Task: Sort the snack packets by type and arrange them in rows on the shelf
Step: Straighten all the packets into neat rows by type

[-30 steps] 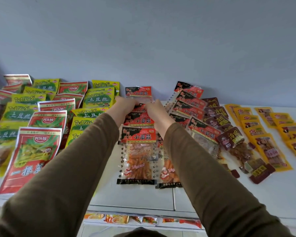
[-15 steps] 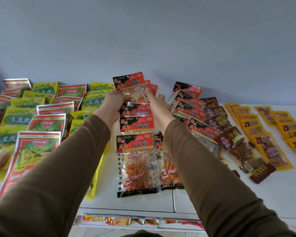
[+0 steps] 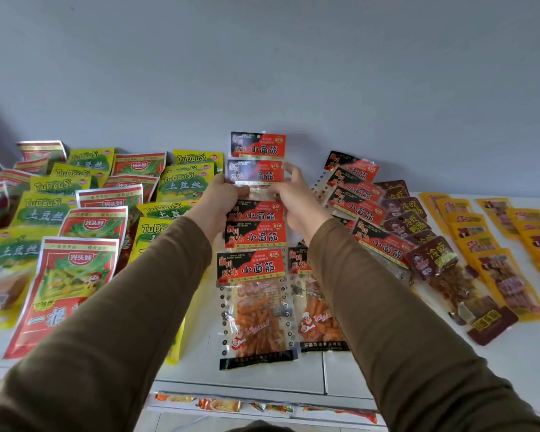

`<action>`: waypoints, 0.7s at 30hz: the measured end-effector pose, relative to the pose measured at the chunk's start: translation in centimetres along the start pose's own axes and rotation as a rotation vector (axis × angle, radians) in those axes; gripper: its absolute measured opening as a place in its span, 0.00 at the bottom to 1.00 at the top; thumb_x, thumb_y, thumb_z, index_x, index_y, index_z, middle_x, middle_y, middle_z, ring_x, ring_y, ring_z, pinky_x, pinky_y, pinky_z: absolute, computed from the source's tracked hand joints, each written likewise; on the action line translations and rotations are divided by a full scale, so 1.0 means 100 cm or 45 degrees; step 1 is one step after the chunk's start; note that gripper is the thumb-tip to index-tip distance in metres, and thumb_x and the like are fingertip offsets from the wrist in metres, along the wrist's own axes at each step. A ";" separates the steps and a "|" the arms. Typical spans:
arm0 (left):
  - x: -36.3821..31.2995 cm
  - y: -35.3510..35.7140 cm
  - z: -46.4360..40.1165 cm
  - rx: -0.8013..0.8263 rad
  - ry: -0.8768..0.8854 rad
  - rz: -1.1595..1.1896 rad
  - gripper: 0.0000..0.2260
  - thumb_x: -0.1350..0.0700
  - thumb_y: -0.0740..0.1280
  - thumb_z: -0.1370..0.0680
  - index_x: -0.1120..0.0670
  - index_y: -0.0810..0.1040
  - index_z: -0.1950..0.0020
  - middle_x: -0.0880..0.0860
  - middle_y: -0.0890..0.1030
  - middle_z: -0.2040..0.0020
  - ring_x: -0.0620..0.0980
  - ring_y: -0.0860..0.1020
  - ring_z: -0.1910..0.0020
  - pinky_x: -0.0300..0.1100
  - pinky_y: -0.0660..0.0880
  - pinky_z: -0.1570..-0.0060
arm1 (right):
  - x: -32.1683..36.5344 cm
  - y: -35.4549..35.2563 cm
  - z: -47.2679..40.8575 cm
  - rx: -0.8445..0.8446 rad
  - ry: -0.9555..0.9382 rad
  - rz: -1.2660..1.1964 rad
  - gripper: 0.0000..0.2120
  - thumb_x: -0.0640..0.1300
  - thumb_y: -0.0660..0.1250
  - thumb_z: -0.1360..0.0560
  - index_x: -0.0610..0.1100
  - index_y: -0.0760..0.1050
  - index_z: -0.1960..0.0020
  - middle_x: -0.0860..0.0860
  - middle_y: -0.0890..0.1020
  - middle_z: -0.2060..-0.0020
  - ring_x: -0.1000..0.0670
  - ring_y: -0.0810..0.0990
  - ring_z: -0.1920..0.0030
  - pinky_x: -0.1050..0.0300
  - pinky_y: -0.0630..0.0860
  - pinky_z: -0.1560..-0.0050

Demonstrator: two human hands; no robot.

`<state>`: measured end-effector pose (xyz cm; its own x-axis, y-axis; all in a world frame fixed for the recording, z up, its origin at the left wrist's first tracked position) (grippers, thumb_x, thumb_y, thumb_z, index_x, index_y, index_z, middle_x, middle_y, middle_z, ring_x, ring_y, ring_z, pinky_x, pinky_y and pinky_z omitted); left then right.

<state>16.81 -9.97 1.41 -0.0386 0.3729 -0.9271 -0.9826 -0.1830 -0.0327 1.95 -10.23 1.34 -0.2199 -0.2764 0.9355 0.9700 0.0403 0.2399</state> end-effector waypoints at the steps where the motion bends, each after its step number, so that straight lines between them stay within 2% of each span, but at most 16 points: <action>1: 0.001 0.000 -0.001 -0.009 0.009 0.016 0.13 0.63 0.69 0.20 0.56 0.73 0.36 0.57 0.85 0.49 0.54 0.86 0.64 0.44 0.80 0.71 | -0.001 0.001 0.000 -0.004 0.023 0.033 0.26 0.41 0.70 0.22 0.48 0.63 0.28 0.42 0.81 0.41 0.43 0.86 0.51 0.45 0.84 0.51; 3: 0.003 -0.001 -0.001 -0.025 0.028 0.058 0.12 0.64 0.68 0.19 0.54 0.74 0.38 0.57 0.85 0.49 0.53 0.87 0.63 0.46 0.81 0.69 | -0.003 0.002 -0.001 -0.065 0.014 0.126 0.26 0.55 0.71 0.22 0.39 0.69 0.34 0.40 0.82 0.42 0.40 0.85 0.47 0.40 0.82 0.44; 4: 0.003 -0.002 -0.002 -0.032 0.042 0.079 0.12 0.64 0.68 0.19 0.54 0.74 0.38 0.56 0.86 0.49 0.53 0.87 0.63 0.46 0.82 0.67 | -0.005 0.002 -0.003 -0.130 -0.035 0.176 0.26 0.59 0.69 0.22 0.38 0.71 0.39 0.39 0.82 0.44 0.39 0.84 0.46 0.39 0.81 0.42; 6: 0.005 -0.003 -0.003 -0.023 0.070 0.124 0.11 0.65 0.67 0.19 0.54 0.74 0.38 0.57 0.85 0.50 0.53 0.87 0.65 0.46 0.81 0.69 | -0.005 0.002 -0.004 -0.273 -0.163 0.312 0.21 0.62 0.64 0.21 0.43 0.69 0.51 0.43 0.80 0.52 0.41 0.82 0.49 0.42 0.80 0.43; 8: 0.006 -0.003 -0.003 -0.011 0.082 0.141 0.11 0.65 0.67 0.19 0.54 0.74 0.39 0.57 0.85 0.49 0.53 0.86 0.65 0.45 0.81 0.68 | -0.006 -0.001 -0.005 -0.337 -0.225 0.406 0.18 0.62 0.60 0.19 0.47 0.68 0.54 0.47 0.76 0.58 0.43 0.81 0.53 0.42 0.78 0.46; 12: 0.009 -0.003 -0.004 0.000 0.084 0.135 0.10 0.64 0.67 0.18 0.53 0.74 0.40 0.57 0.85 0.49 0.53 0.86 0.63 0.46 0.81 0.66 | -0.006 -0.006 -0.009 -0.406 -0.251 0.443 0.15 0.54 0.60 0.17 0.45 0.71 0.56 0.45 0.80 0.57 0.42 0.83 0.53 0.37 0.80 0.45; 17: 0.013 -0.003 -0.004 0.025 0.098 0.110 0.12 0.65 0.68 0.19 0.53 0.74 0.39 0.57 0.85 0.46 0.56 0.86 0.55 0.51 0.82 0.58 | -0.007 -0.006 -0.014 -0.442 -0.287 0.451 0.11 0.48 0.60 0.16 0.42 0.76 0.46 0.46 0.83 0.50 0.45 0.83 0.49 0.40 0.80 0.43; 21: 0.012 -0.005 -0.005 0.054 0.106 0.154 0.13 0.67 0.67 0.20 0.54 0.73 0.37 0.57 0.85 0.48 0.55 0.87 0.59 0.47 0.82 0.64 | -0.010 -0.008 -0.021 -0.457 -0.196 0.271 0.10 0.45 0.60 0.16 0.41 0.78 0.44 0.45 0.83 0.48 0.44 0.83 0.47 0.42 0.81 0.44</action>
<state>17.30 -9.90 0.13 -0.1436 0.2738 -0.9510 -0.9786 -0.1824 0.0953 1.66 -11.99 -0.35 0.0018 -0.1508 0.9886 0.9640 -0.2624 -0.0418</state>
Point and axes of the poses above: each hand's wrist, its own z-axis away from the middle knuckle, its own y-axis out of the palm, x = y × z, the point moved 2 cm from there along -z, towards the middle knuckle
